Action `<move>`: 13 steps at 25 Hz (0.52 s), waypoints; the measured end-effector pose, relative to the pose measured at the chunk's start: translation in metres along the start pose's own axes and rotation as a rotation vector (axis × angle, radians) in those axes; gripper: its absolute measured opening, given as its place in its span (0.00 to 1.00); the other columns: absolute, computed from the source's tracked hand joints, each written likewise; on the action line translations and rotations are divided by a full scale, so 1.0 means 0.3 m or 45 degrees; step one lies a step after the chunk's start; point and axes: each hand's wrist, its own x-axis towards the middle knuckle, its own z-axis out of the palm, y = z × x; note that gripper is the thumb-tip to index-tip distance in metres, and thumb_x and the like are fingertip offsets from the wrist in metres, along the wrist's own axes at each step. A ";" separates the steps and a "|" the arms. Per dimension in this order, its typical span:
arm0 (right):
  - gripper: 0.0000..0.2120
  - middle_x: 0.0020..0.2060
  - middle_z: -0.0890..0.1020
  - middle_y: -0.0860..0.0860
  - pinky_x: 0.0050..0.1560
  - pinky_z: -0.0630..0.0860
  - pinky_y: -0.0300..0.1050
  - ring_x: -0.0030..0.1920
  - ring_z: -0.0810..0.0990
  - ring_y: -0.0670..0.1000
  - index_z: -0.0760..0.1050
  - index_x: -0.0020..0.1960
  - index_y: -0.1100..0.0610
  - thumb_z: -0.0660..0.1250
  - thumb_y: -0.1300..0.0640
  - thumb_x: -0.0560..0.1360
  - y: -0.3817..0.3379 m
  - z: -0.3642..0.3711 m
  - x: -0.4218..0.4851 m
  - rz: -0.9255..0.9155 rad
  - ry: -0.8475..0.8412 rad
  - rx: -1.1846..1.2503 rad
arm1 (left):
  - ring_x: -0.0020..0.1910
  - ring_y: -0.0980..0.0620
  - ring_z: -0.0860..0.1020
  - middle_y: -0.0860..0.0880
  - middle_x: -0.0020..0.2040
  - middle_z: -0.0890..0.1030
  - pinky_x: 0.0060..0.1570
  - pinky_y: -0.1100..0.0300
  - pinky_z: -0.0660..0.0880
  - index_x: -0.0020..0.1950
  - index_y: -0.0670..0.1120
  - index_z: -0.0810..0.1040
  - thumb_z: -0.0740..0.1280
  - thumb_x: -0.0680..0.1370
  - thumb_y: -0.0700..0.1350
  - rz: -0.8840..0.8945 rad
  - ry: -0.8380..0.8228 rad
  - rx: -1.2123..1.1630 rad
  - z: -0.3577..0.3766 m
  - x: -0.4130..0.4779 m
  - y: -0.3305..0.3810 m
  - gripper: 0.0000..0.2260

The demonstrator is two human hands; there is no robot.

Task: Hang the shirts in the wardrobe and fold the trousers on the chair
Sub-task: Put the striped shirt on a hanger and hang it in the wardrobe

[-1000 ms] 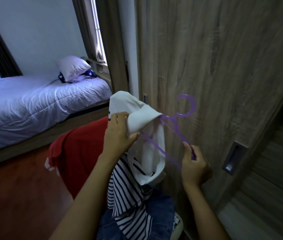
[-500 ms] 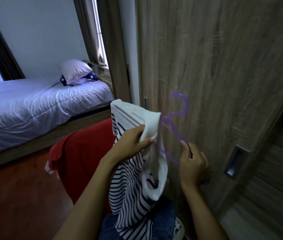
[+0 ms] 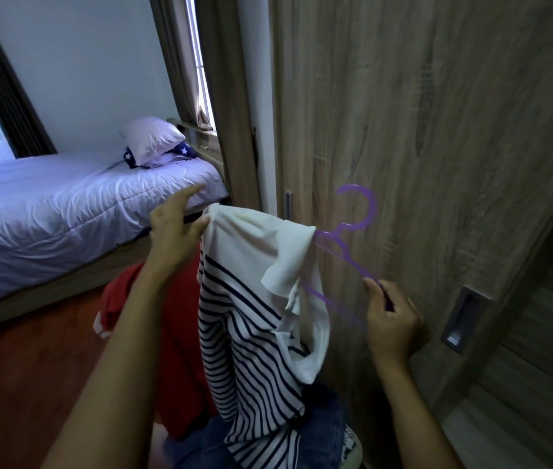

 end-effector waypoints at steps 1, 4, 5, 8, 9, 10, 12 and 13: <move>0.17 0.26 0.77 0.54 0.28 0.66 0.41 0.26 0.72 0.52 0.81 0.37 0.58 0.65 0.46 0.74 -0.002 -0.007 0.004 -0.009 -0.014 0.008 | 0.59 0.52 0.75 0.54 0.59 0.77 0.64 0.45 0.68 0.61 0.55 0.74 0.66 0.76 0.42 0.041 -0.112 -0.033 -0.018 0.014 -0.003 0.15; 0.19 0.26 0.75 0.50 0.29 0.64 0.37 0.26 0.71 0.49 0.80 0.36 0.58 0.63 0.44 0.74 0.003 -0.019 0.004 -0.005 -0.056 0.027 | 0.48 0.61 0.78 0.56 0.46 0.80 0.54 0.56 0.73 0.47 0.57 0.76 0.67 0.76 0.39 0.009 -0.208 -0.096 -0.048 0.045 0.010 0.11; 0.21 0.26 0.75 0.50 0.28 0.65 0.38 0.27 0.71 0.49 0.80 0.36 0.58 0.62 0.42 0.75 0.002 -0.021 0.001 0.003 -0.055 0.037 | 0.48 0.56 0.79 0.55 0.44 0.80 0.55 0.54 0.73 0.46 0.56 0.75 0.67 0.75 0.41 -0.030 -0.199 -0.047 -0.050 0.056 0.009 0.09; 0.25 0.26 0.76 0.51 0.28 0.66 0.40 0.26 0.71 0.50 0.80 0.37 0.58 0.58 0.40 0.76 0.009 -0.023 -0.001 -0.040 -0.043 0.051 | 0.52 0.46 0.78 0.61 0.39 0.76 0.61 0.41 0.70 0.55 0.58 0.76 0.65 0.77 0.44 -0.065 -0.403 0.079 -0.055 0.074 0.001 0.11; 0.25 0.26 0.76 0.51 0.28 0.67 0.41 0.26 0.72 0.50 0.80 0.37 0.59 0.58 0.40 0.76 0.014 -0.024 0.001 -0.061 -0.043 0.052 | 0.51 0.46 0.78 0.63 0.40 0.76 0.61 0.43 0.70 0.58 0.58 0.76 0.63 0.78 0.41 -0.063 -0.523 0.042 -0.059 0.075 0.004 0.14; 0.26 0.26 0.77 0.52 0.27 0.68 0.42 0.26 0.72 0.51 0.81 0.37 0.59 0.58 0.39 0.76 0.018 -0.027 0.006 -0.069 -0.041 0.051 | 0.49 0.48 0.77 0.61 0.43 0.78 0.59 0.47 0.71 0.57 0.57 0.77 0.62 0.79 0.38 -0.060 -0.630 -0.027 -0.064 0.077 0.007 0.15; 0.26 0.26 0.78 0.53 0.27 0.69 0.44 0.26 0.73 0.52 0.81 0.37 0.59 0.59 0.39 0.76 0.033 -0.030 0.015 -0.075 -0.028 0.047 | 0.45 0.51 0.76 0.51 0.44 0.79 0.54 0.52 0.73 0.47 0.59 0.78 0.64 0.78 0.40 -0.003 -0.680 -0.007 -0.083 0.086 0.015 0.13; 0.26 0.26 0.78 0.53 0.27 0.69 0.44 0.26 0.73 0.52 0.81 0.38 0.59 0.59 0.39 0.76 0.041 -0.030 0.017 -0.080 -0.027 0.047 | 0.42 0.51 0.76 0.50 0.41 0.78 0.48 0.54 0.72 0.42 0.59 0.77 0.66 0.78 0.42 0.026 -0.668 0.088 -0.090 0.092 0.014 0.11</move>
